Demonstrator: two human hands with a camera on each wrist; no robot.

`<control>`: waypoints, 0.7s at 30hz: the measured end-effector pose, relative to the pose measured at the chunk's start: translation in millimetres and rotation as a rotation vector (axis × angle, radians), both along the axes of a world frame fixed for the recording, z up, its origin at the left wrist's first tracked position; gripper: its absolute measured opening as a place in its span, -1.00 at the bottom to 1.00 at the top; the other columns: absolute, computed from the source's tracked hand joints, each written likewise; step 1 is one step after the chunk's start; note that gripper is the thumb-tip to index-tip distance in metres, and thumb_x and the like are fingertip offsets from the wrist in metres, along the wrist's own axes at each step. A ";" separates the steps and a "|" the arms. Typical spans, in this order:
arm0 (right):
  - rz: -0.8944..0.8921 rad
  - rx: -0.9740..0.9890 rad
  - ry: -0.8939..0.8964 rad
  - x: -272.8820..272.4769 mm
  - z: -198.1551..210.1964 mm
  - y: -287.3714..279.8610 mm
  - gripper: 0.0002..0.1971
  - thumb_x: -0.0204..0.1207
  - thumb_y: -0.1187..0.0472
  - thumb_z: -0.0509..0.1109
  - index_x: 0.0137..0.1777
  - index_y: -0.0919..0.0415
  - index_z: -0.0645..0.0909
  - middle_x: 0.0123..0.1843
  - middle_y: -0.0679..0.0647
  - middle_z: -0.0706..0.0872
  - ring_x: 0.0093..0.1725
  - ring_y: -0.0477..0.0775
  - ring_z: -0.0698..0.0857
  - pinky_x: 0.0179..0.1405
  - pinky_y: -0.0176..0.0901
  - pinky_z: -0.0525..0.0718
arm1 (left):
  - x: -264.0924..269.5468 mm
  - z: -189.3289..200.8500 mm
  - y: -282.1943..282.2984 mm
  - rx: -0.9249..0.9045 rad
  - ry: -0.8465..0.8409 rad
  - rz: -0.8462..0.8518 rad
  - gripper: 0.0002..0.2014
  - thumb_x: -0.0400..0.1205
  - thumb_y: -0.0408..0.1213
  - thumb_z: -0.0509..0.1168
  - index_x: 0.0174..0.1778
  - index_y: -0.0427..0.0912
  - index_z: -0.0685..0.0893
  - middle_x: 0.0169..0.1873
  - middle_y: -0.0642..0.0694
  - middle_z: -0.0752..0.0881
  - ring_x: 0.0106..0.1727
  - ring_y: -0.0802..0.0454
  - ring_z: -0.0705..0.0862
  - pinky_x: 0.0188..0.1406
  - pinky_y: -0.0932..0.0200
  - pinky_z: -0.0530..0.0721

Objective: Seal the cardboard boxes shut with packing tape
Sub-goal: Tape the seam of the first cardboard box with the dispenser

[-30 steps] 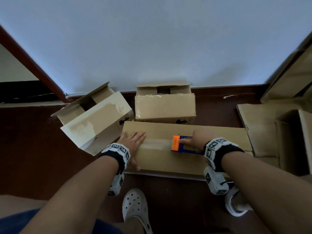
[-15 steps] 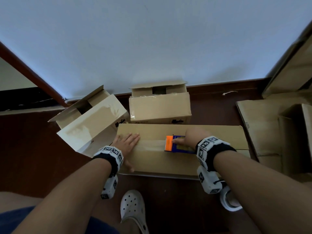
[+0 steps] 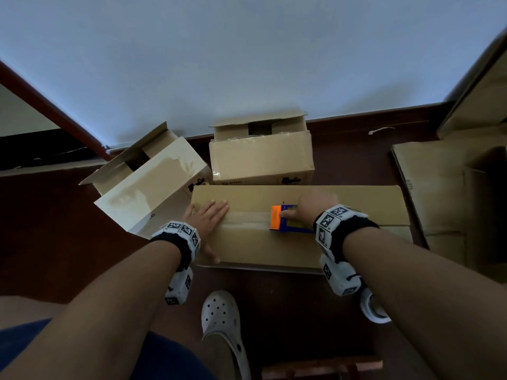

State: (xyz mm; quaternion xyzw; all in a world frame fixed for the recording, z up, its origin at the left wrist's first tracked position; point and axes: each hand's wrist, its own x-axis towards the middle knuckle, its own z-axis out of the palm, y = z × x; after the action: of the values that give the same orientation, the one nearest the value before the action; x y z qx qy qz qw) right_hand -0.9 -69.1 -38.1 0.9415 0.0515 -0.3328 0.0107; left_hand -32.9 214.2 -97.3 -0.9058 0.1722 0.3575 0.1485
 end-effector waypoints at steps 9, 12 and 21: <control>-0.030 -0.049 -0.014 -0.2 -11.3 3.8 -0.34 0.46 -0.49 0.14 -0.41 0.16 0.48 -0.40 0.01 0.51 -0.43 -0.04 0.50 -0.46 -0.22 0.39 | -2.2 -4.8 5.3 -0.031 -0.020 -0.007 0.47 0.14 0.49 0.45 0.64 -0.02 -0.46 0.66 0.09 -0.39 0.69 -0.02 -0.29 0.61 -0.40 -0.13; -0.045 -0.046 -0.003 2.8 -13.6 5.2 -0.34 0.45 -0.49 0.15 -0.40 0.16 0.49 -0.38 0.02 0.53 -0.41 -0.04 0.51 -0.37 -0.20 0.44 | -1.9 -4.9 6.3 -0.037 -0.017 -0.017 0.47 0.14 0.50 0.43 0.64 -0.02 -0.45 0.66 0.10 -0.39 0.69 -0.01 -0.30 0.60 -0.38 -0.15; -0.069 -0.055 0.001 2.1 -15.2 6.1 -0.34 0.45 -0.49 0.16 -0.39 0.16 0.48 -0.37 0.01 0.52 -0.42 -0.04 0.51 -0.46 -0.22 0.39 | 0.7 -3.5 8.5 -0.051 0.007 -0.046 0.43 0.17 0.54 0.37 0.63 0.00 -0.47 0.64 0.09 -0.45 0.67 -0.02 -0.35 0.59 -0.39 -0.19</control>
State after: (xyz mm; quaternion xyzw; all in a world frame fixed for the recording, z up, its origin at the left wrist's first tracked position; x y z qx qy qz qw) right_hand 1.2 -63.0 -53.3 0.9420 0.0101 -0.3346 0.0251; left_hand -32.3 222.7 -100.8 -0.9040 0.2023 0.3525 0.1328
